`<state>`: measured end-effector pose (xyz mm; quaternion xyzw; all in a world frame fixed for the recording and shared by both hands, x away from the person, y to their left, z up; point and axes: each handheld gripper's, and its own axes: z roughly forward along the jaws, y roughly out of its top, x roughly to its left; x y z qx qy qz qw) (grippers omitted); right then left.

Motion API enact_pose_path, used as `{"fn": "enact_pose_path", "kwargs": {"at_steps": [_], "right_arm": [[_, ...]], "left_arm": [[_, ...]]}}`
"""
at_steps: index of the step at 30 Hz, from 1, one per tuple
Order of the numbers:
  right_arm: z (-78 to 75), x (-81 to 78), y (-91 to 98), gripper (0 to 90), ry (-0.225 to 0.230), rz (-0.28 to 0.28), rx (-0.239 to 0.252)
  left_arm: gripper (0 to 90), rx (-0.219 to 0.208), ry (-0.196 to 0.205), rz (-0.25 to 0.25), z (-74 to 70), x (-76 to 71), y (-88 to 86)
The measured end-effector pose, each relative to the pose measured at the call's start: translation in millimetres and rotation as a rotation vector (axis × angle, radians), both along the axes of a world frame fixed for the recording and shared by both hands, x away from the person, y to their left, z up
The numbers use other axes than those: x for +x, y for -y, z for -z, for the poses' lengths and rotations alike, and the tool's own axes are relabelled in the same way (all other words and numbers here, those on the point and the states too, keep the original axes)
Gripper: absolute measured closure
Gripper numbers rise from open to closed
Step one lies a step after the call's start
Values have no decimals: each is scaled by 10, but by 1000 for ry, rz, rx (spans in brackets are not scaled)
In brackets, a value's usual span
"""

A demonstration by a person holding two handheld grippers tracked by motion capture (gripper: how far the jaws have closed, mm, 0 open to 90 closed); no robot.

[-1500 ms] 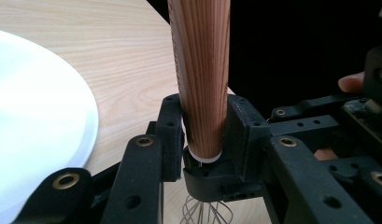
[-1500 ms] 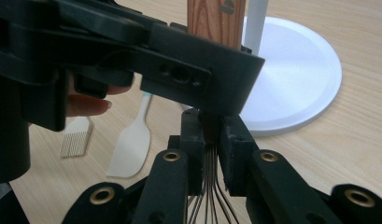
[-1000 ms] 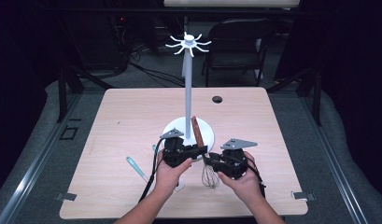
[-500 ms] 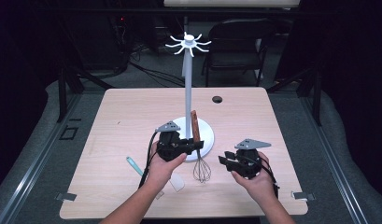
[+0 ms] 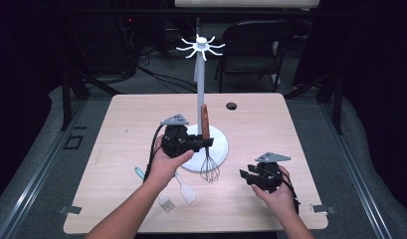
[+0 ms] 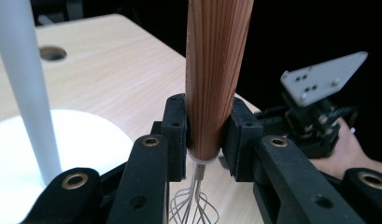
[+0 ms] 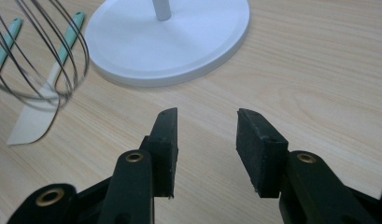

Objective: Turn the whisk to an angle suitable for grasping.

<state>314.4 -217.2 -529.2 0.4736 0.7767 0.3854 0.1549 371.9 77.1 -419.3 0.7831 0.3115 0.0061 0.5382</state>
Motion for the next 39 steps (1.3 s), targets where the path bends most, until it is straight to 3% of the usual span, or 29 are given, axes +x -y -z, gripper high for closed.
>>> {"fn": "enact_pose_path", "kwargs": {"at_steps": [6,9,10,14,16,21,28,34,39], "right_arm": [[65,-8,-36,575,-7,-8,-21],[79,-11,-43,575,-2,-15,-23],[83,-8,-38,574,-2,-16,-17],[84,-3,2,573,-17,-10,-27],[101,-2,5,573,-15,-5,-1],[109,-15,16,570,-16,-8,-1],[131,-41,20,568,-15,-8,-5],[139,-59,29,568,-17,-7,-3],[152,-66,17,567,-14,-10,-5]], "left_arm": [[725,-23,34,33,-334,82,-20],[726,-6,48,41,-432,107,-14],[726,-3,66,56,-544,139,-7],[726,-23,72,63,-695,203,-6],[726,-17,77,59,-774,234,-8],[726,-20,77,73,-912,292,15],[726,-62,53,93,-1010,382,30],[726,-81,14,98,-982,485,-3],[724,-102,15,107,-960,531,-15]]}}
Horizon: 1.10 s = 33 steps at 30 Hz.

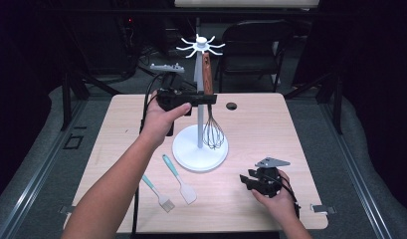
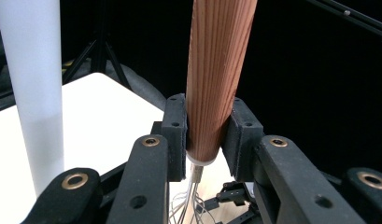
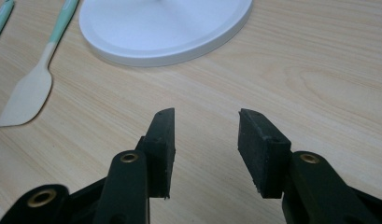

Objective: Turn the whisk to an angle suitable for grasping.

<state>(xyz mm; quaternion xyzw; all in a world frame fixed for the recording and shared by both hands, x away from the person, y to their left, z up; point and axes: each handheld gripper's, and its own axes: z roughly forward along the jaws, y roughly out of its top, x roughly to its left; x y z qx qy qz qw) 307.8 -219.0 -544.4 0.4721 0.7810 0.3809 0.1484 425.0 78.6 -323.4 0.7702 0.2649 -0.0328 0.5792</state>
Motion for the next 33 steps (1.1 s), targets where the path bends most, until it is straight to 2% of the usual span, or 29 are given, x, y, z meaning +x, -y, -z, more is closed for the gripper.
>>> {"fn": "enact_pose_path", "kwargs": {"at_steps": [4,14,18,19,22,25,28,29,30,33], "right_arm": [[5,-5,-8,567,-4,-5,-8],[13,5,-18,567,-4,-5,-12],[15,9,-28,565,-1,-11,-10],[20,10,-31,562,3,-10,-9],[18,12,-30,559,4,-9,-28],[22,14,-31,551,6,-11,-28],[31,15,-38,537,12,-12,-35],[33,15,-39,536,13,-14,-39],[14,16,-24,531,8,-21,-77],[37,17,-44,518,23,-13,-63]], "left_arm": [[725,-7,-15,-23,47,63,-24],[677,-11,-21,-74,146,111,-66],[663,20,-18,-101,178,118,-67],[651,51,-13,-125,210,126,-64],[636,77,-13,-153,260,140,-67],[604,78,-20,-171,310,152,-71],[578,118,-17,-198,397,149,-87],[567,120,-19,-203,433,144,-98],[561,128,-19,-210,460,139,-112],[545,135,-28,-227,541,112,-147]]}}
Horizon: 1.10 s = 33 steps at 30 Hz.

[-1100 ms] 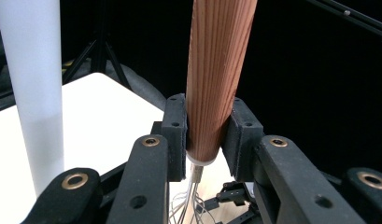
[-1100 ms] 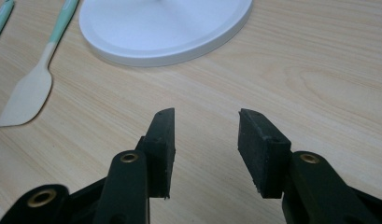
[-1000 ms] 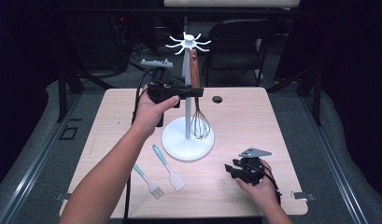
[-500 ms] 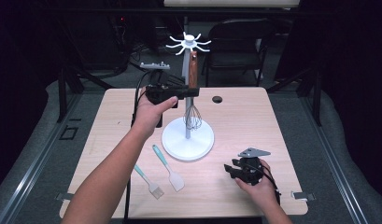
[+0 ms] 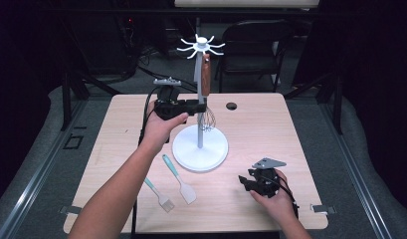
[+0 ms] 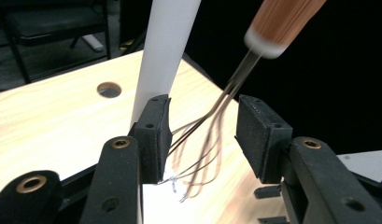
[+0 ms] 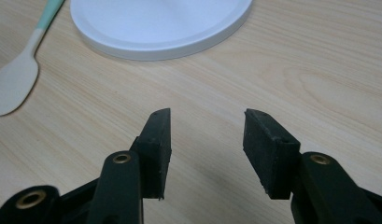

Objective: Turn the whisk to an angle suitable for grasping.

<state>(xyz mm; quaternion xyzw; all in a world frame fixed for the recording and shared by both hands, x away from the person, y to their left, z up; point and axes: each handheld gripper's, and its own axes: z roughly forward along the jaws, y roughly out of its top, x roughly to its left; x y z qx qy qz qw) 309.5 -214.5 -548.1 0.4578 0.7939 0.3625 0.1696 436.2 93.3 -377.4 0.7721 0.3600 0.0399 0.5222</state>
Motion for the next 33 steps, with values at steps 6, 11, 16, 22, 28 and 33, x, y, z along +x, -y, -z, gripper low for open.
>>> {"fn": "enact_pose_path", "kwargs": {"at_steps": [6,11,16,22,28,33], "right_arm": [[24,16,-12,481,20,-16,-32],[29,34,-38,472,26,-52,-91],[8,45,-67,484,-9,-65,-94],[-30,86,-59,559,-50,-94,-92],[-109,126,-127,640,-85,-114,-90],[-268,192,-193,721,-88,-124,-69]], "left_arm": [[547,9,-19,-17,155,-74,-97],[555,14,-20,-64,338,-206,-266],[509,35,-62,-146,614,-380,-495],[471,73,-114,-238,908,-571,-709],[514,98,-91,-278,1043,-699,-838],[545,111,-99,-314,1096,-708,-943]]}}
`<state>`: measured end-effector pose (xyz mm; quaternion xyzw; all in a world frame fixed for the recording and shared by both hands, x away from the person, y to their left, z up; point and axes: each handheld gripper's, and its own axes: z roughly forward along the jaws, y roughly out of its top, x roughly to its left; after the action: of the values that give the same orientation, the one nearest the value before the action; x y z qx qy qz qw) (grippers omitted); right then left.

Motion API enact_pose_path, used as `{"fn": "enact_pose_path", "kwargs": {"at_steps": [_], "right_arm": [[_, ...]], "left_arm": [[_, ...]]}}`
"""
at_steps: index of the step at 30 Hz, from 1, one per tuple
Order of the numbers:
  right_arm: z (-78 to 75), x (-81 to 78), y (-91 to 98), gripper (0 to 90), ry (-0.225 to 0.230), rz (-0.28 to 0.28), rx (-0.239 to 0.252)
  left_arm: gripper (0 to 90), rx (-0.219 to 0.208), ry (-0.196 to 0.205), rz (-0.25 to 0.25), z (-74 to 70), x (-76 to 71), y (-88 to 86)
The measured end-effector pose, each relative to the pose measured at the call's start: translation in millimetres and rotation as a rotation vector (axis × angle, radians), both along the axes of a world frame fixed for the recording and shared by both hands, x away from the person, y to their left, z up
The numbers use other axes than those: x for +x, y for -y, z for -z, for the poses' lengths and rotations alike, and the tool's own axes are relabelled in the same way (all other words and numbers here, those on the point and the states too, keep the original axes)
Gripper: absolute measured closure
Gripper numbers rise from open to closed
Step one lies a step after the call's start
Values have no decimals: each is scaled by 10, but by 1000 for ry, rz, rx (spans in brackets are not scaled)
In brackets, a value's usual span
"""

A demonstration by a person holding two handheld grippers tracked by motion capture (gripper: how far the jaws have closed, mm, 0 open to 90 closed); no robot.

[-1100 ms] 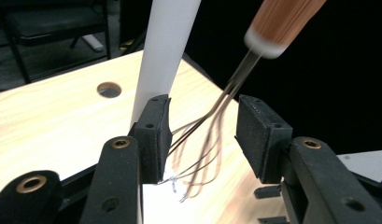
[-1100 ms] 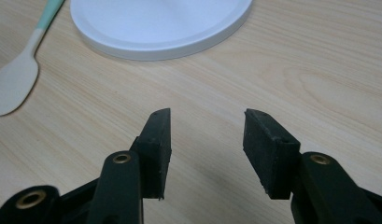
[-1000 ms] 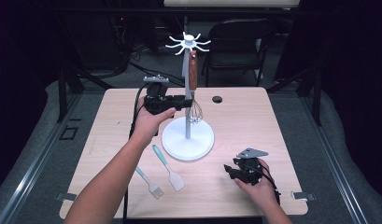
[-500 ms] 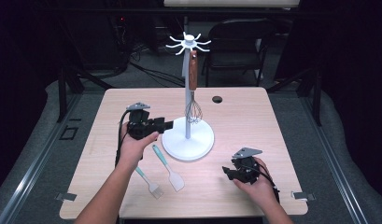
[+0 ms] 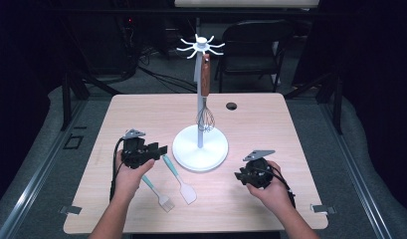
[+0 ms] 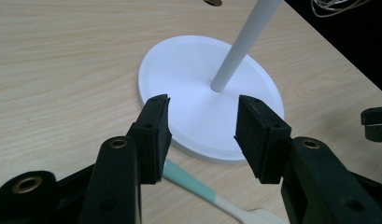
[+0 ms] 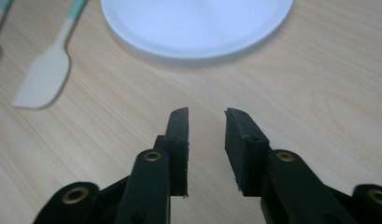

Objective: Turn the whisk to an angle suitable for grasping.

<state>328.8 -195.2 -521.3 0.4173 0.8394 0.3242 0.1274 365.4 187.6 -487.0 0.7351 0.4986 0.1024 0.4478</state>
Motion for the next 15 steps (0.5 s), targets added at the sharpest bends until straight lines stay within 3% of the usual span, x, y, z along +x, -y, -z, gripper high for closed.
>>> {"fn": "enact_pose_path", "kwargs": {"at_steps": [3,4,9,12,15], "right_arm": [[-155,88,-24,778,-23,-4,55],[-155,88,-24,778,-23,-4,55],[-522,259,-82,887,-20,-28,63],[-719,344,-118,900,-17,-51,64],[-932,447,-180,900,29,-67,42]], "left_arm": [[570,-10,-19,-3,37,-9,-74],[573,-10,-19,-3,37,-9,-74],[581,5,-38,-29,70,-22,-184],[584,-6,-44,-33,66,-27,-190],[584,1,-47,-23,73,-24,-185]]}}
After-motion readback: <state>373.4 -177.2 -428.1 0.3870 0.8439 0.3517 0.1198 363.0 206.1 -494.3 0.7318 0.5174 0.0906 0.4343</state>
